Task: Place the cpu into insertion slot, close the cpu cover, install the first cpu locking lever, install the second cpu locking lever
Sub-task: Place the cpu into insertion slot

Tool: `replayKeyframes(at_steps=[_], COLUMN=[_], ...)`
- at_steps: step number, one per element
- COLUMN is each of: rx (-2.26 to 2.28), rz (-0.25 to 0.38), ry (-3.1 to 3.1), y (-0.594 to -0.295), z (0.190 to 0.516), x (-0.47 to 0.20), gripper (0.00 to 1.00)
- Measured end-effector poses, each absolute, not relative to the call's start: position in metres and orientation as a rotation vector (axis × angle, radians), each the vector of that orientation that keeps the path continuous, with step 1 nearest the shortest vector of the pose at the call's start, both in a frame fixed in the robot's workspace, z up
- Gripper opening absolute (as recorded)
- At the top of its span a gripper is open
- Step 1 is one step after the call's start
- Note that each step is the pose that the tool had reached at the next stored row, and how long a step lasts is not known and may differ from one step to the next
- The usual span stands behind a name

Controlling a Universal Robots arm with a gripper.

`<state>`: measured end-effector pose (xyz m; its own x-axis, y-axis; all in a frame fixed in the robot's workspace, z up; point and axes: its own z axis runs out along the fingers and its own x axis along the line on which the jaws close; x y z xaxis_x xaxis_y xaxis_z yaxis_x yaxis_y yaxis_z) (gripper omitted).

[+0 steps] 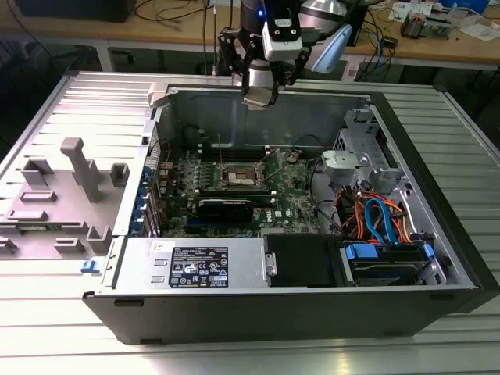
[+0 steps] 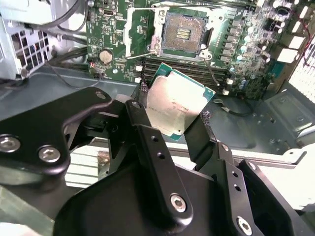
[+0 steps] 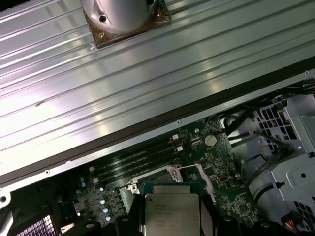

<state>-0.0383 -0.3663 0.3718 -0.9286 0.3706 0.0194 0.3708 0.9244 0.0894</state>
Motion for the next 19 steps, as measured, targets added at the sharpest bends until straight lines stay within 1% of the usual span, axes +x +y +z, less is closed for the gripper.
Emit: replayKeyframes(at_steps=[19], rx=[-0.993], rz=[-0.142], ry=[-2.988], y=[-0.3675], z=[0.3652], x=[-0.0382], gripper=[0.55])
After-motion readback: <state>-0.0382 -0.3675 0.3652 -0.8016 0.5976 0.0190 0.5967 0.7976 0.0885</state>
